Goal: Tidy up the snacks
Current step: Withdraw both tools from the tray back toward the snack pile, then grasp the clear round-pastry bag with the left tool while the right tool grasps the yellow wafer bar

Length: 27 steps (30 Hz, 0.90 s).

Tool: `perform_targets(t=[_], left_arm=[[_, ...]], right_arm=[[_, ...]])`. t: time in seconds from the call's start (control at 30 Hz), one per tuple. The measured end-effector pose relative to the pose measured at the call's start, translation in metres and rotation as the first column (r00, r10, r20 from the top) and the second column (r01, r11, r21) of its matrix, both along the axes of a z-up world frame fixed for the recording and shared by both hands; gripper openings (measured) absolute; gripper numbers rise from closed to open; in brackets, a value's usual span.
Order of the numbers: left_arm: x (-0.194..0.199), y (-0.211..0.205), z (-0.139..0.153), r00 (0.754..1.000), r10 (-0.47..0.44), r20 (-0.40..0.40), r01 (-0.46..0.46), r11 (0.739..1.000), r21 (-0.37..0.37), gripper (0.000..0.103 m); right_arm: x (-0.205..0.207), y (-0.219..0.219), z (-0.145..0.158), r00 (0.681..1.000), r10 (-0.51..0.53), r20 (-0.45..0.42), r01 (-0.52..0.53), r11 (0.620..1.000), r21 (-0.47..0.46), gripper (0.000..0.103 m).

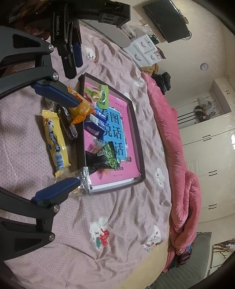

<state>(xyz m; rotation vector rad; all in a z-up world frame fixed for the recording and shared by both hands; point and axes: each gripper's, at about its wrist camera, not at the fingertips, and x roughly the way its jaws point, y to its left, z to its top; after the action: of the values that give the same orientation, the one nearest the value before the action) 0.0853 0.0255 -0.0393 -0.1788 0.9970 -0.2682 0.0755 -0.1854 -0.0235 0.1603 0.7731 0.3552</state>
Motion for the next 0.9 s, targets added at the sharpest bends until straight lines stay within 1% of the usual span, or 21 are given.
perform_targets(t=[0.33,0.47,0.67,0.77,0.9], left_arm=[[-0.009,-0.019,-0.011,0.997,-0.071,-0.034,0.072,0.997,0.04,0.082],[-0.01,-0.026,-0.015,0.994,-0.1,-0.042,0.102,0.993,0.052,0.082],[-0.011,-0.036,-0.021,0.989,-0.145,-0.041,0.148,0.985,0.084,0.082],[-0.01,-0.04,-0.025,0.986,-0.162,-0.036,0.165,0.979,0.121,0.082],[-0.009,-0.048,-0.031,0.983,-0.182,-0.028,0.184,0.969,0.167,0.082]], right_arm=[[0.001,0.0,-0.003,1.0,0.0,-0.02,0.0,1.0,0.012,0.079],[0.003,-0.001,-0.007,0.999,0.005,-0.054,-0.004,1.0,0.026,0.079],[0.004,-0.006,-0.014,0.994,-0.011,-0.11,0.016,0.999,0.051,0.079],[0.005,-0.01,-0.019,0.99,-0.018,-0.14,0.029,0.997,0.072,0.079],[0.007,-0.01,-0.025,0.984,-0.017,-0.18,0.031,0.996,0.078,0.079]])
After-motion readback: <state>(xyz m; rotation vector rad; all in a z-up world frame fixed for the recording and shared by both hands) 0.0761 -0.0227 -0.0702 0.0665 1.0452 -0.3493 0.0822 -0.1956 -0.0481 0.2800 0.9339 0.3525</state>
